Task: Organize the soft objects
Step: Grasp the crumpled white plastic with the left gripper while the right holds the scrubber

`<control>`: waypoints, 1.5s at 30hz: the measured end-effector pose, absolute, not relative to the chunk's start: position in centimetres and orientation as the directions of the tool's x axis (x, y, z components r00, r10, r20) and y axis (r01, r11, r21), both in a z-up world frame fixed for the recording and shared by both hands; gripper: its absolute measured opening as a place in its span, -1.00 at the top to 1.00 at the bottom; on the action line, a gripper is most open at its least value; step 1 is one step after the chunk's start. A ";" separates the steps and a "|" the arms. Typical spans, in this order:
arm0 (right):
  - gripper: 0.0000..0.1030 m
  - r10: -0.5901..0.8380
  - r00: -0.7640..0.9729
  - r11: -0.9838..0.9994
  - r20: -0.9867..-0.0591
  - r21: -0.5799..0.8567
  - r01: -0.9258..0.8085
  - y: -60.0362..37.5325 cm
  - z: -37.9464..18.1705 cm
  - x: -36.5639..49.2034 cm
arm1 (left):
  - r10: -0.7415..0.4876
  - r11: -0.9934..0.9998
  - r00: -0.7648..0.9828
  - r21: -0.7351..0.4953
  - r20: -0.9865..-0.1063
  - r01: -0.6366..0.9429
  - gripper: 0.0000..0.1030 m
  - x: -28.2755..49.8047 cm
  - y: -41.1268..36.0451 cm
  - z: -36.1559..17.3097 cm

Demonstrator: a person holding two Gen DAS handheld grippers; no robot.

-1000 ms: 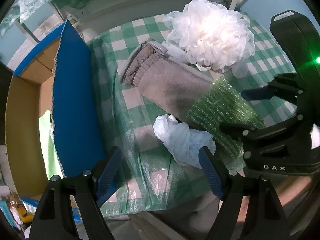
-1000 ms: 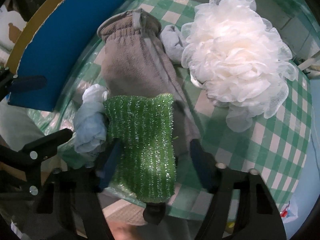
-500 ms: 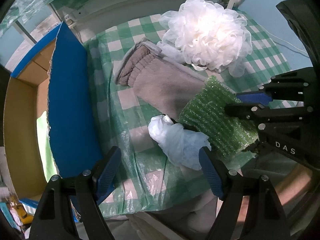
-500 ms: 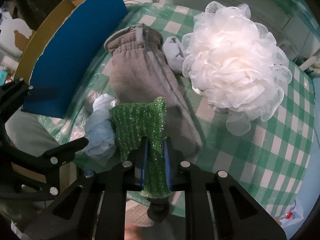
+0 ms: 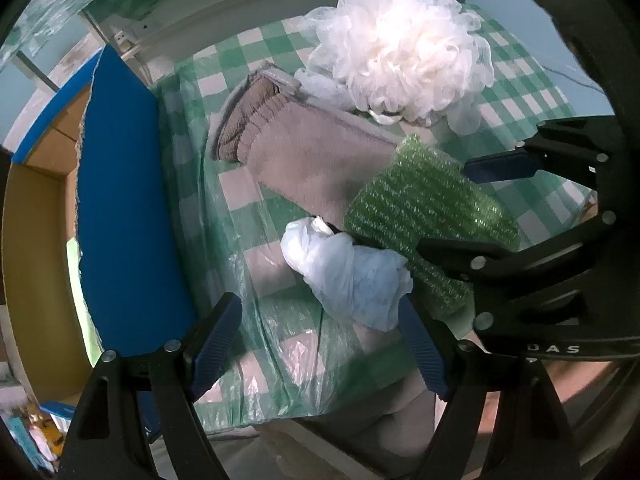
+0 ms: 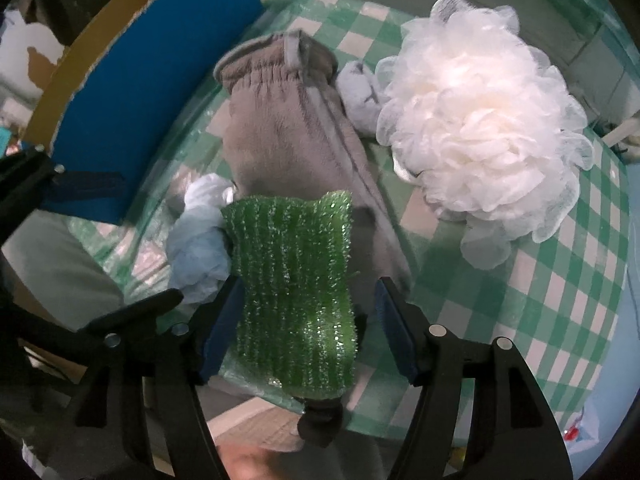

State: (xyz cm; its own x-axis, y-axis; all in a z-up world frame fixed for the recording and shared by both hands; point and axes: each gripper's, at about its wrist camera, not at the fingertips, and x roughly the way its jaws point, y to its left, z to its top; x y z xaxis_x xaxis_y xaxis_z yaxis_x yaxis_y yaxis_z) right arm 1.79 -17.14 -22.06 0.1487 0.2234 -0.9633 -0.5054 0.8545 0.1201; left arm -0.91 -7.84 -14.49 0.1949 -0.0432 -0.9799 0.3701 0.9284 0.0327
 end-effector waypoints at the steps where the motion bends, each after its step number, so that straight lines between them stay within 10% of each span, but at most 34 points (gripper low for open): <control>1: -0.30 0.221 0.145 0.852 -0.965 0.118 -0.511 -17.0 -22.3 1.8 | -0.040 0.927 0.192 0.035 -0.981 0.372 -0.59 -0.9 -7.9 -14.6; 7: -0.25 0.187 0.145 0.836 -0.972 0.080 -0.543 -16.1 -23.0 1.7 | -0.027 0.923 0.180 0.045 -0.983 0.383 -0.59 -1.0 -7.8 -15.0; 11: 0.46 0.198 0.125 0.832 -0.972 0.099 -0.546 -16.2 -23.1 1.5 | -0.038 0.928 0.172 0.029 -0.984 0.371 -0.59 -0.7 -7.7 -15.0; 17: 0.81 0.244 0.135 0.838 -0.960 0.139 -0.528 -17.0 -21.9 1.5 | -0.062 0.935 0.166 0.001 -0.984 0.356 -0.59 -0.4 -7.7 -14.9; 30: 0.74 0.269 0.148 0.873 -0.952 0.175 -0.455 -19.1 -20.9 2.8 | -0.111 0.932 0.139 -0.055 -0.984 0.358 -0.69 0.1 -9.2 -15.6; 40: 0.14 0.270 0.136 0.876 -0.953 0.184 -0.447 -19.1 -21.3 3.2 | -0.111 0.944 0.108 -0.071 -0.988 0.321 -0.68 1.0 -9.1 -17.5; 45: -0.16 0.283 0.127 0.873 -0.950 0.201 -0.445 -18.9 -21.4 3.1 | -0.141 0.941 0.091 -0.105 -0.986 0.322 -0.18 1.0 -8.7 -17.6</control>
